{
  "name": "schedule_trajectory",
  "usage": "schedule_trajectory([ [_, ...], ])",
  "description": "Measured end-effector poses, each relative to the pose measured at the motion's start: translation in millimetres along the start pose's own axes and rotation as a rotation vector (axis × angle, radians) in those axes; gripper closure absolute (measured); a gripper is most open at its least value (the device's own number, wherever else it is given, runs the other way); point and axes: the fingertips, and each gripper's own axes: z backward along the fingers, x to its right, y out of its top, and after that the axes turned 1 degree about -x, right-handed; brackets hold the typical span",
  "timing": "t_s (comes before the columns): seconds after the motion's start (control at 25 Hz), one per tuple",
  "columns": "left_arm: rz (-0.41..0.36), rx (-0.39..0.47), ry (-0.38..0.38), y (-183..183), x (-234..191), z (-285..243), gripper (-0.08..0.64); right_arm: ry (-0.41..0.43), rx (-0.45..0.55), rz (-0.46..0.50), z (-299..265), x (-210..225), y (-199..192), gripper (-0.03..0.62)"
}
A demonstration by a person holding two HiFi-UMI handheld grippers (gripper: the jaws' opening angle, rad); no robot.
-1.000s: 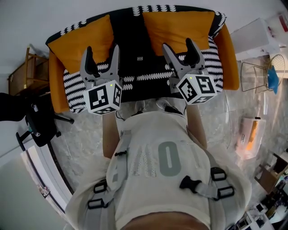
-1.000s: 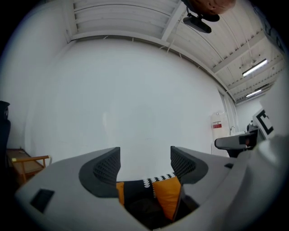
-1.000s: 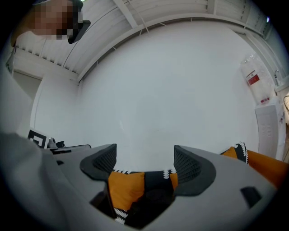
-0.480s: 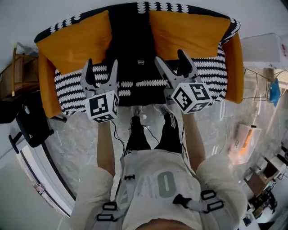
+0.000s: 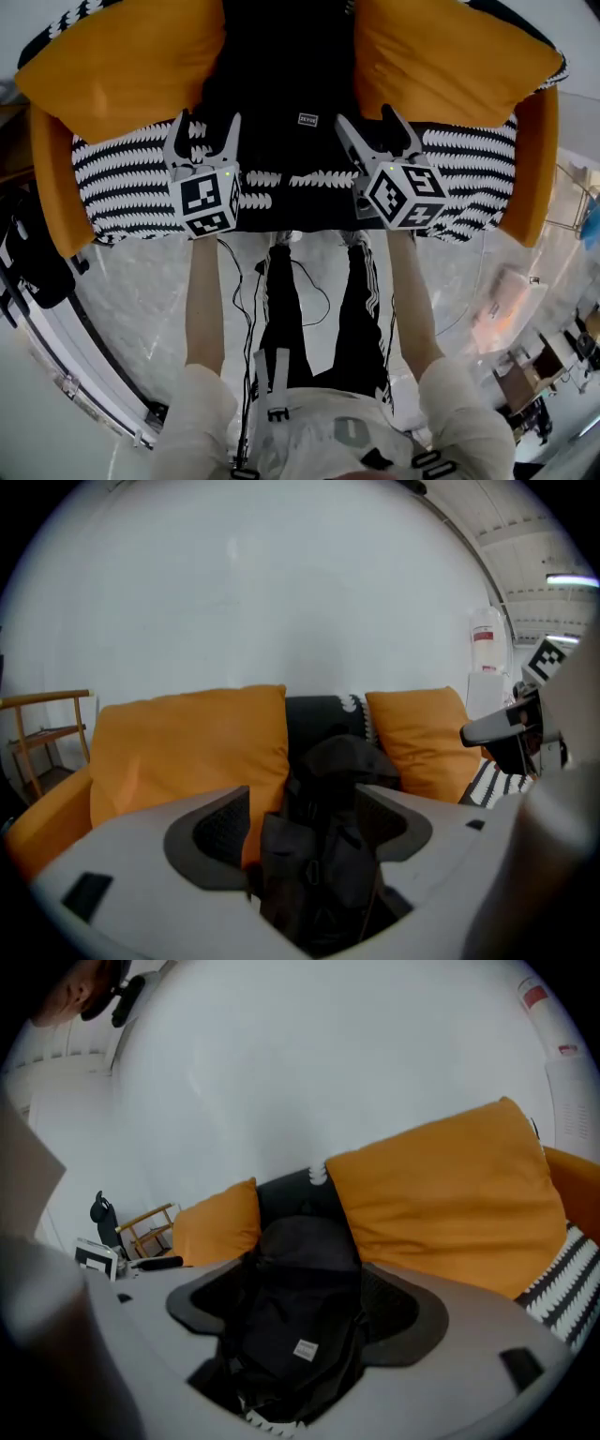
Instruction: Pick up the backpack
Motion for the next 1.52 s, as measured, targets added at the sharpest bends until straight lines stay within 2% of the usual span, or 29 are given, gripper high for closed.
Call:
schedule_trajectory([
  [0.28,0.057,-0.177,-0.024,-104.9,-5.8,-54.0,0.222,-0.042,-0.134,-0.098,-56.2,38.9,-89.9,0.202],
  [0.44,0.093,-0.219,-0.023,-134.1,-10.5,-69.9,0.196,-0.062,-0.169,-0.193,-78.6,52.9,-121.9,0.204],
  [0.64,0.098,-0.300,-0.025,-167.4,-8.5,-84.0,0.155,-0.075,-0.222,-0.169,-94.7,58.7,-148.6,0.204],
  [0.76,0.056,-0.323,-0.028,-179.3,-6.2,-92.1,0.156,-0.083,-0.253,-0.151,-100.6,62.5,-162.8,0.209],
  [1.08,0.066,-0.304,-0.050,-186.1,-9.6,-97.9,0.161,-0.095,-0.263,-0.199,-107.7,63.2,-181.4,0.258],
  [1.16,0.070,-0.307,-0.051,-186.1,-7.9,-99.2,0.175,-0.093,-0.262,-0.209,-109.2,62.3,-182.3,0.288],
  [1.24,0.068,-0.306,-0.059,-183.5,-4.9,-99.8,0.193,-0.084,-0.264,-0.214,-109.9,59.7,-180.2,0.349],
  [1.32,0.060,-0.304,-0.069,-180.8,-2.4,-98.3,0.224,-0.078,-0.271,-0.182,-110.0,55.3,-177.5,0.401],
  [1.52,0.075,-0.310,-0.081,-178.7,-0.1,-93.6,0.305,-0.060,-0.300,-0.098,-112.5,49.0,-176.6,0.448],
])
